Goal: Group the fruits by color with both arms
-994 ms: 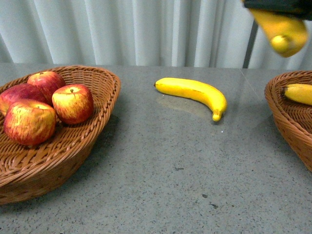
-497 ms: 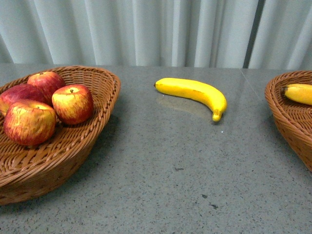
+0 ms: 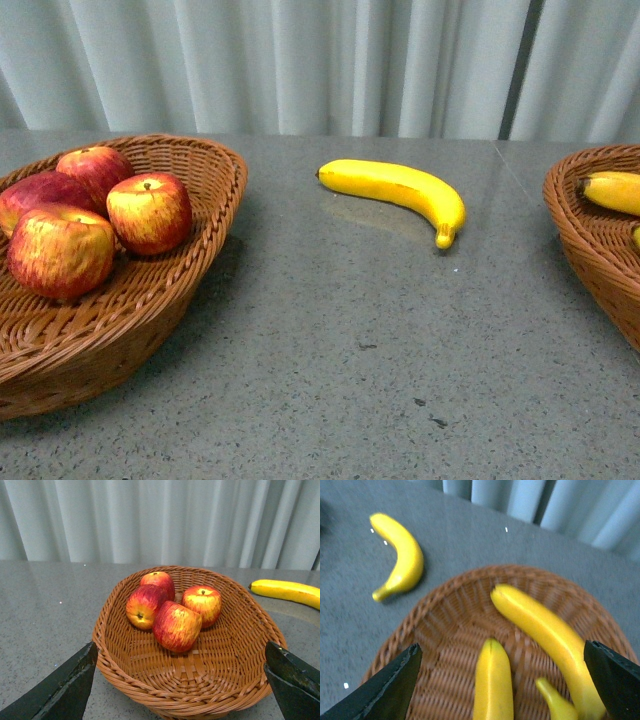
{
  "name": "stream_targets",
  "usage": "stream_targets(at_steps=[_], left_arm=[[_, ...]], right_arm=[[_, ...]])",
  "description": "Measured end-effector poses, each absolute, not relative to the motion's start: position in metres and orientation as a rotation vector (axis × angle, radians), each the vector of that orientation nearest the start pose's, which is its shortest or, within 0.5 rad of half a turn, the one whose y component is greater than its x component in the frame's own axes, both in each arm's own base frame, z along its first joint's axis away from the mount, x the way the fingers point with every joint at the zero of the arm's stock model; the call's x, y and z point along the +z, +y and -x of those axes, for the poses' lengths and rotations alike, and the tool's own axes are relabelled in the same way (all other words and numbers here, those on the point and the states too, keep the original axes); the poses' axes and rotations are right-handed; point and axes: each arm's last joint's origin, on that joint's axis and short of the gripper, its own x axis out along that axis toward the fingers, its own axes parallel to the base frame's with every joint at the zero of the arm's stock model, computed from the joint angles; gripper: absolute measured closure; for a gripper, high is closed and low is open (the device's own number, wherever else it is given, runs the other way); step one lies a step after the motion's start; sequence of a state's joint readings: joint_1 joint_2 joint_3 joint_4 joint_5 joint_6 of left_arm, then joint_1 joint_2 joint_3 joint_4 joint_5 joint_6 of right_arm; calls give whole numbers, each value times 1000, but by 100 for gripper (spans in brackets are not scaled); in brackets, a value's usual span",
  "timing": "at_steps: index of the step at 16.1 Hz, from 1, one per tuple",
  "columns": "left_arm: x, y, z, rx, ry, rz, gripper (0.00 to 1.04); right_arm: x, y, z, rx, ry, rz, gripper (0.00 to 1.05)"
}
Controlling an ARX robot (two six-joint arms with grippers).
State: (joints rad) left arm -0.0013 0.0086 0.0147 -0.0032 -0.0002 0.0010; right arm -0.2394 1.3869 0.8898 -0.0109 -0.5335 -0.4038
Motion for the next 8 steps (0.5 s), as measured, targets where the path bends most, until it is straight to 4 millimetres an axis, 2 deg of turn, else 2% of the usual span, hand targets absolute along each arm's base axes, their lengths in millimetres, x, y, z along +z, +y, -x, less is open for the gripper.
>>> stream_targets(at_steps=[2,4,6,8], left_arm=[[168,0,-97,-1,-3,-1,7],[168,0,-97,-1,-3,-1,7],[168,0,-97,-1,-3,-1,7],[168,0,-97,-1,-3,-1,7]], right_arm=[[274,-27,-312,446,317,192,7],[289,23,-346,540,248,184,7],[285,64,-371,600,233,196,7],[265,108,-400,667,316,201,7]])
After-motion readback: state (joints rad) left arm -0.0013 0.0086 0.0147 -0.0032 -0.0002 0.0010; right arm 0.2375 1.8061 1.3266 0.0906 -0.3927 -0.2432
